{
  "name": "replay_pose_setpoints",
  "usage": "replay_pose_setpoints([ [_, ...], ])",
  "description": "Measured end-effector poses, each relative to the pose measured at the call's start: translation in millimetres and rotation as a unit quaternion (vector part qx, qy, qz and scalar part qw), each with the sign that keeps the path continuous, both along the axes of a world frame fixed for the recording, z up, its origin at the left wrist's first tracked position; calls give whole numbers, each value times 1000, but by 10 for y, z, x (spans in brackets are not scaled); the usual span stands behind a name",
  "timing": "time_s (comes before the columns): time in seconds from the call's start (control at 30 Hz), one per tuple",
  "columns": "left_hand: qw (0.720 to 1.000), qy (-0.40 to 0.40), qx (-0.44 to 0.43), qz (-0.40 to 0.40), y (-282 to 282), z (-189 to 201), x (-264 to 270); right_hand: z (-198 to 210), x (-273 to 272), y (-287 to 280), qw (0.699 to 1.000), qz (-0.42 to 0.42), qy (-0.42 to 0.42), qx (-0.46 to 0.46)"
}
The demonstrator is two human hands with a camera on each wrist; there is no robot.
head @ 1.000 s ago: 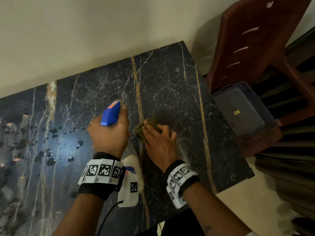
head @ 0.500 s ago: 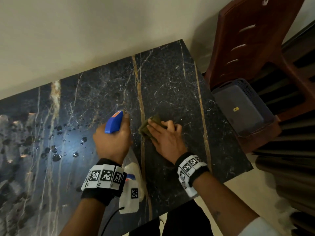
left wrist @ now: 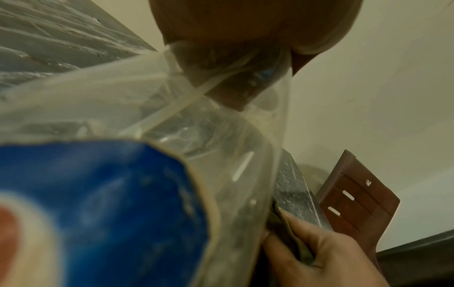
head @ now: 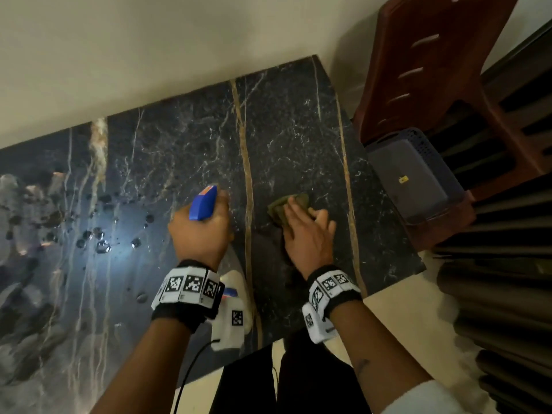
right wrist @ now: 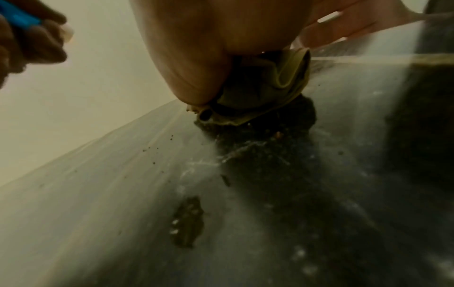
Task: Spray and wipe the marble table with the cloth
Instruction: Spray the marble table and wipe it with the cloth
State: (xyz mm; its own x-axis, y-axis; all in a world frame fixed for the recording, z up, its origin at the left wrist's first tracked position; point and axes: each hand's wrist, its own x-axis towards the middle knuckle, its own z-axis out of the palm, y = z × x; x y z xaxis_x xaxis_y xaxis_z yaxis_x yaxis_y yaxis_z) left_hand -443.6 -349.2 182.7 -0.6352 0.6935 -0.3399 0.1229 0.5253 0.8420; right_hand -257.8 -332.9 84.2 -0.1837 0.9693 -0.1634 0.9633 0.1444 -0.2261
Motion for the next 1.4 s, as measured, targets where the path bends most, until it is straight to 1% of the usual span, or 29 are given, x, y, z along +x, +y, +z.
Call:
replay_pose_setpoints([
  [0.03, 1000, 0, -3, 5, 3, -2, -3, -1, -25, -17, 999, -40, 2, 1],
  [0.07, 1000, 5, -6, 12, -16, -25, -4, -5, -79, -56, 998, -63, 8, -1],
  [0.1, 1000, 9, -4, 16, -14, -43, -2, 6, -143, -86, 998, -68, 15, -4],
  [0.13, 1000, 11, -1, 18, -35, -43, 15, 15, -201, -144, 998, -52, 22, -13],
  [0.17, 1000, 14, 3, 14, -47, -35, 36, 19, -242, -209, 999, -16, 25, -19],
  [0.27, 1000, 15, 3, 1, -112, -7, 135, 5, -191, -373, 992, 120, 26, -16],
  [0.33, 1000, 8, -4, -5, -186, -2, 189, 7, -76, -339, 987, 157, 32, -8],
  [0.37, 1000, 7, -8, -6, -228, -6, 201, 3, -16, -302, 988, 152, 33, -4],
  [0.4, 1000, 6, -11, -5, -281, -8, 211, 2, 57, -266, 991, 128, 34, -1],
  [0.5, 1000, -6, -26, 8, -444, -32, 217, -27, 219, -222, 999, -12, 27, 14],
  [0.53, 999, -13, -32, 12, -493, -47, 217, -24, 205, -243, 998, -47, 25, 17],
  [0.57, 999, -17, -37, 19, -551, -56, 223, -18, 147, -291, 997, -66, 24, 14],
  [0.6, 999, -18, -40, 24, -593, -69, 231, 10, 69, -350, 997, -66, 26, 8],
  [0.63, 999, -17, -41, 31, -637, -90, 245, 40, -8, -435, 999, -45, 30, -2],
  [0.73, 998, -11, -46, 42, -753, -131, 300, 86, -85, -717, 995, 88, 27, -28],
  [0.77, 998, -6, -47, 38, -777, -142, 310, 78, -49, -757, 992, 121, 22, -22],
  [0.8, 998, -5, -46, 34, -816, -128, 342, 79, 17, -780, 991, 132, 22, -16],
  [0.83, 998, -5, -47, 31, -843, -117, 361, 68, 72, -770, 993, 116, 23, -12],
  [0.93, 999, -10, -48, 23, -929, -88, 419, 70, 167, -751, 1000, 1, 22, -21],
  [0.97, 999, -12, -44, 21, -958, -73, 438, 70, 163, -768, 999, -21, 21, -19],
  [1.03, 999, -9, -33, 18, -1008, -66, 457, 151, 93, -829, 999, -24, 16, -24],
  [1.1, 1000, -1, -20, 13, -1058, -59, 470, 203, -2, -925, 998, 0, 32, -45],
  [1.13, 1000, 1, -19, 15, -1078, -52, 489, 200, -21, -992, 998, 29, 36, -44],
  [1.2, 1000, -1, -22, 18, -1120, -52, 506, 133, -3, -1097, 994, 109, 20, -8],
  [1.23, 999, -1, -25, 20, -1139, -44, 518, 91, 72, -1093, 991, 131, 13, 2],
  [1.27, 999, -3, -28, 21, -1162, -37, 520, 55, 153, -1063, 992, 129, 10, 2],
  [1.3, 999, -1, -33, 23, -1186, -33, 516, 22, 245, -1037, 994, 107, 7, -3],
  [1.4, 999, -9, -36, 32, -1242, -13, 482, 49, 432, -978, 1000, -12, 5, -12],
])
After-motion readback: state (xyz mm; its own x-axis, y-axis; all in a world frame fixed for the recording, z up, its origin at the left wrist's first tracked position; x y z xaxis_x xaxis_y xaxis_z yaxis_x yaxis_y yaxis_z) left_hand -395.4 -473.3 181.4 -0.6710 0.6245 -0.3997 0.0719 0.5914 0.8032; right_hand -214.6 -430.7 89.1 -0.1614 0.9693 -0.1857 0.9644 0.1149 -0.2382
